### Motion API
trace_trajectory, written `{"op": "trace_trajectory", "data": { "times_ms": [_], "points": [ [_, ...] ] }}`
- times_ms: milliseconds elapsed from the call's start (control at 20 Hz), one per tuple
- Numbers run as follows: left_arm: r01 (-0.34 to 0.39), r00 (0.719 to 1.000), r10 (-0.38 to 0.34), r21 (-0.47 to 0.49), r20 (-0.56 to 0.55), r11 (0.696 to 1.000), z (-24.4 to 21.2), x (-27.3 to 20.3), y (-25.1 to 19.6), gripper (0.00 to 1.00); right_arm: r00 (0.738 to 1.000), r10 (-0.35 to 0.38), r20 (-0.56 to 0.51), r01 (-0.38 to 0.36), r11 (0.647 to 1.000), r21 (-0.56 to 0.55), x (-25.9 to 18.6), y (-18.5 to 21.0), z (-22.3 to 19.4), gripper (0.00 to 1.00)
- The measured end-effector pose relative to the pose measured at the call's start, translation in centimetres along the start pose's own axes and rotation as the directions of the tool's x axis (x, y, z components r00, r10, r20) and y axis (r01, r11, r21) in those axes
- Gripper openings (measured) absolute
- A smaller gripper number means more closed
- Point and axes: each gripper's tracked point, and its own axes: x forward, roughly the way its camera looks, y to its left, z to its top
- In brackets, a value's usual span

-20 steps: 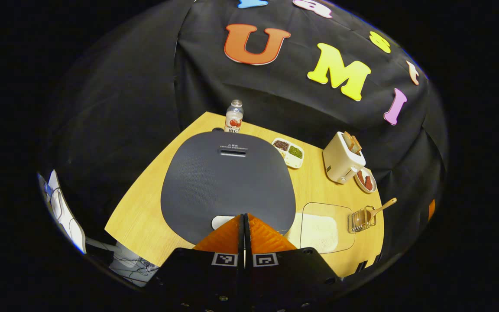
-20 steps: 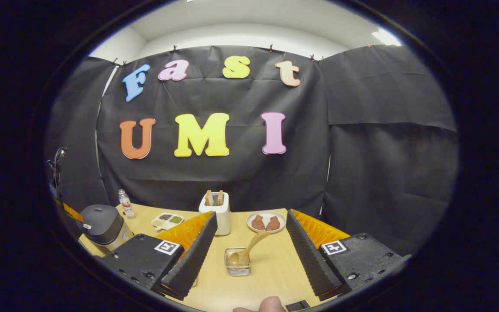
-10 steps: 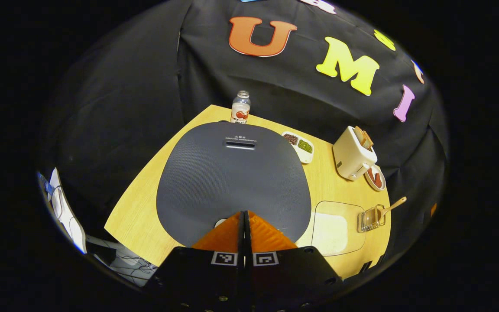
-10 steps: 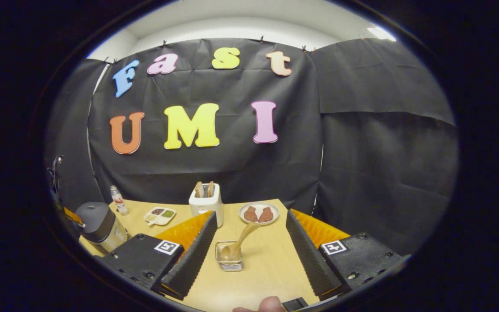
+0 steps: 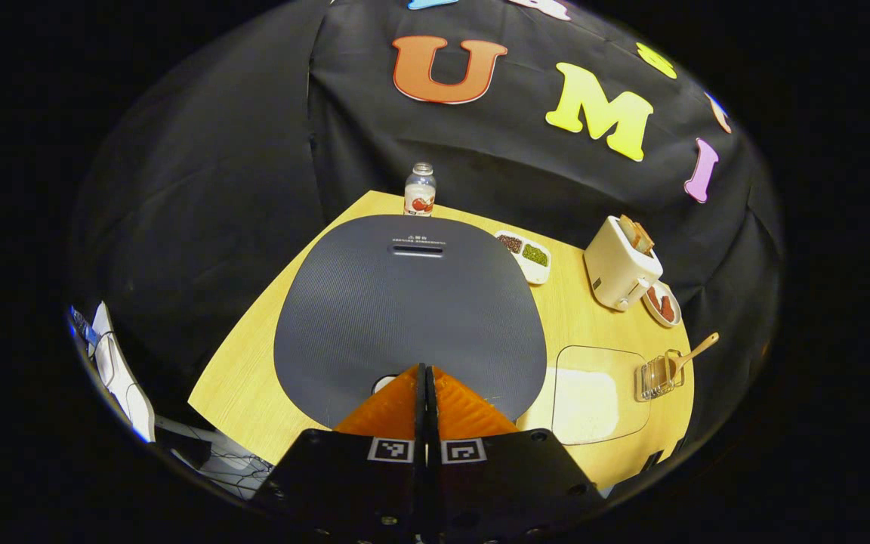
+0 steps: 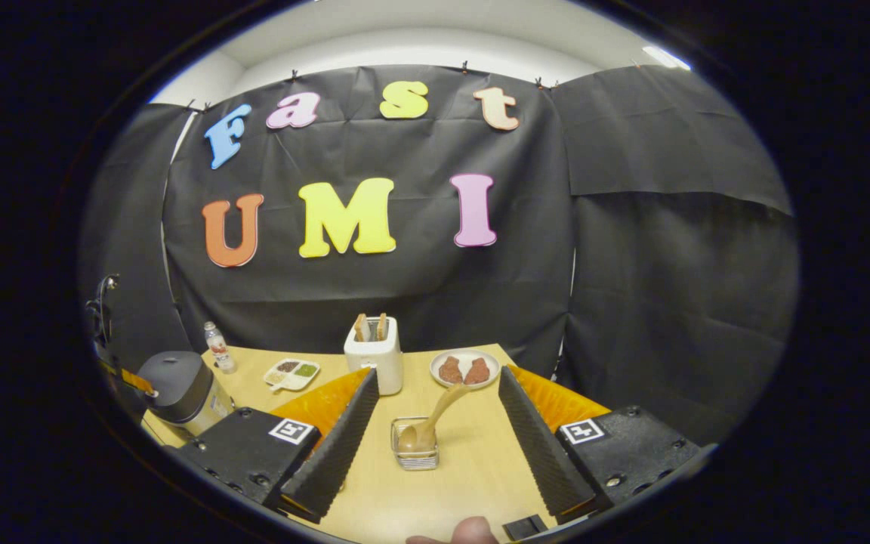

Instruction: Close the left gripper, press the button to open the rice cooker; take a wooden spoon from the chopstick holder with the right hand, scoop a spoonful of rice and pour it into the rice cooker, then put the wooden spoon back into the chopstick holder.

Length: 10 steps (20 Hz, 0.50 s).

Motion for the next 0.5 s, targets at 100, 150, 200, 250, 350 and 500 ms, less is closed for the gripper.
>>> {"op": "trace_trajectory", "data": {
  "times_ms": [100,150,200,250,350,500],
  "points": [
    [-0.005,1.0,0.005,-0.016,0.015,1.0,0.3,-0.5,0.0,0.0,1.0,-0.004,0.008,0.004,1.0,-0.004,-0.2,-0.1,0.3,1.0],
    [-0.008,0.999,0.009,-0.016,0.042,1.0,0.8,-0.8,-0.2,0.0,1.0,-0.004,0.013,0.004,1.0,-0.006,-0.3,0.0,0.5,1.0],
    [-0.008,0.996,0.008,-0.009,0.084,1.0,1.7,-1.5,-0.3,0.0,1.0,-0.002,0.017,0.002,1.0,-0.007,-0.4,0.0,0.7,1.0],
    [-0.008,0.992,0.007,0.0,0.128,1.0,2.8,-2.0,-0.4,0.0,1.0,0.0,0.021,0.0,1.0,-0.008,-0.4,0.1,0.9,1.0],
    [-0.017,0.976,0.013,0.016,0.219,1.0,5.0,-3.2,-0.8,0.01,1.0,0.006,0.025,-0.006,1.0,-0.01,-0.6,0.3,1.0,1.0],
    [-0.032,0.912,0.013,0.04,0.411,0.999,10.1,-6.2,-1.5,0.01,1.0,0.015,0.023,-0.014,1.0,-0.005,-0.9,0.4,0.9,1.0]
  ]
}}
